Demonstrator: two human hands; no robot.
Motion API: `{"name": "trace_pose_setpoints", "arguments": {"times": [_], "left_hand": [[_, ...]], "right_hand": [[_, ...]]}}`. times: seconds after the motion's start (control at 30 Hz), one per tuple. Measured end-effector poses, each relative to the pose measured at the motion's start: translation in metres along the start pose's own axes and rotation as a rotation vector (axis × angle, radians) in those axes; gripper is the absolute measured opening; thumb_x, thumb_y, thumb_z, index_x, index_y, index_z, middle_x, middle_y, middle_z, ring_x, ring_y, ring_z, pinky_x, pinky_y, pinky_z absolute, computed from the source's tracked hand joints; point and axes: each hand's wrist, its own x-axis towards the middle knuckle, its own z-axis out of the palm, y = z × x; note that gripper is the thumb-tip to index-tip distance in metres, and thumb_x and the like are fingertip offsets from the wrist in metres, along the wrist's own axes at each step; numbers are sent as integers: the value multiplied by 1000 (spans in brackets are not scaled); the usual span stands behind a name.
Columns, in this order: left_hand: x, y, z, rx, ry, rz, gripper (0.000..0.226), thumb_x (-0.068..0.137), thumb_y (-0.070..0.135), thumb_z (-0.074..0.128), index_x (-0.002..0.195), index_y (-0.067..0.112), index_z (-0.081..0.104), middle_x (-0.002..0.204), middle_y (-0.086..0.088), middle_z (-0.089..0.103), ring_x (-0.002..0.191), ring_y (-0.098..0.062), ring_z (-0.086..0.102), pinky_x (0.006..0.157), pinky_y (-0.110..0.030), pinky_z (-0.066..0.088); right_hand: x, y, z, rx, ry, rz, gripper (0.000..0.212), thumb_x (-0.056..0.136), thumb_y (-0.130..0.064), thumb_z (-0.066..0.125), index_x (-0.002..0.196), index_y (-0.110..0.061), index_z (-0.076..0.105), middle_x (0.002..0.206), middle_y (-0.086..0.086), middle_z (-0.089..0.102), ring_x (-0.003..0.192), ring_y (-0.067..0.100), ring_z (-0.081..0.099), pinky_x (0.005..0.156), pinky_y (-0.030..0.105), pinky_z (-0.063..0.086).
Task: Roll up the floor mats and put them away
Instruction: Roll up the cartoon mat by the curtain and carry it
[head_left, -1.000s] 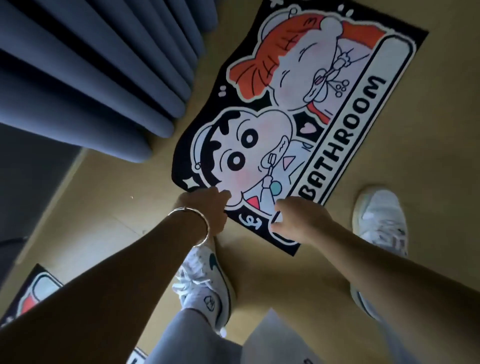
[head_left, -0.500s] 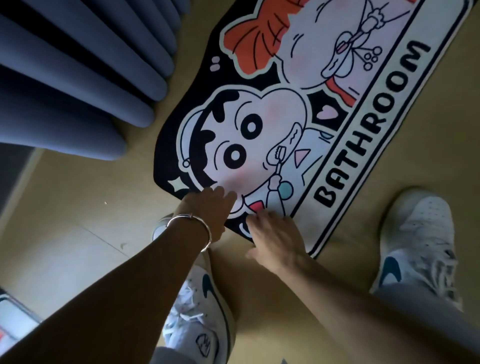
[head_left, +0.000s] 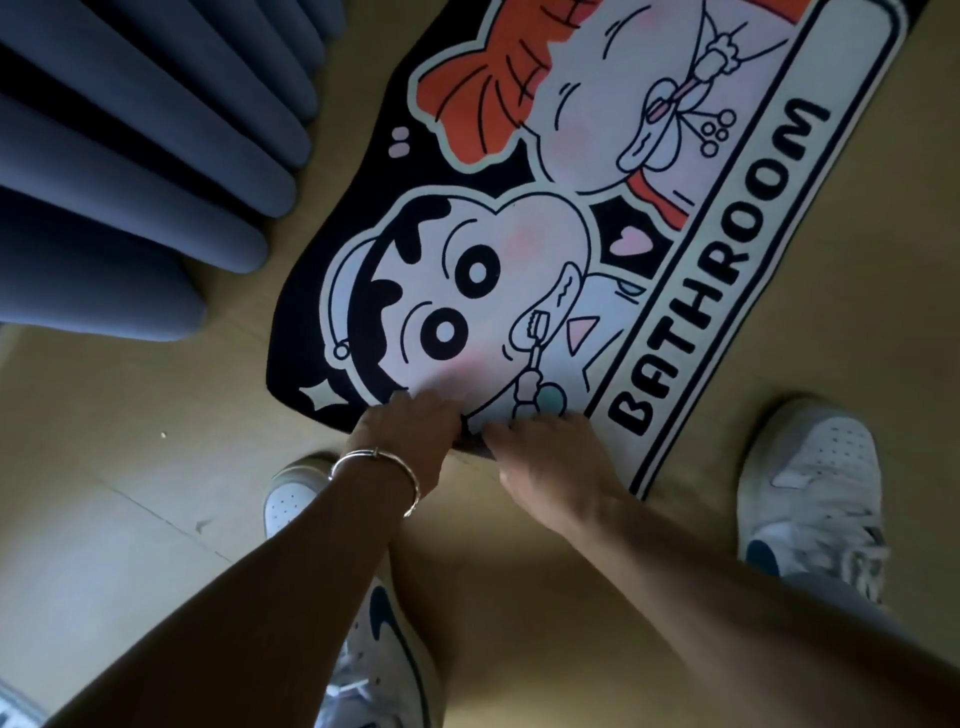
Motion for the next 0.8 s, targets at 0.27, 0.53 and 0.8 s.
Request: {"name": "trace_pose_setpoints", "arguments": {"times": [0.27,0.53,0.8], "left_hand": [[31,49,-48,-317,218,-58,33,94,13,44,125,12,33,113,-12,50,96,-34,58,73,-40,46],[58,130,-80,-443,453,59,21,96,15,37,117,14,37,107,-6,49,86,-29,59,62,-38,45],[48,117,-38,-178,131,310,33,98,24,43,131,25,41,120,2,45,113,-15,45,89,-33,49]], "right_hand": [[20,68,-62,-28,311,2,12,68,-13,50,71,-10,62,48,4,55,44,21,57,59,35,46],[-15,155,-88,-156,569,73,10,70,-22,39,65,-21,31,49,-4,28,48,16,27,58,29,30],[-77,171,-4,17,223,103,24,64,-11,73,87,-11,70,77,9,61,71,29,59,57,35,48]]}}
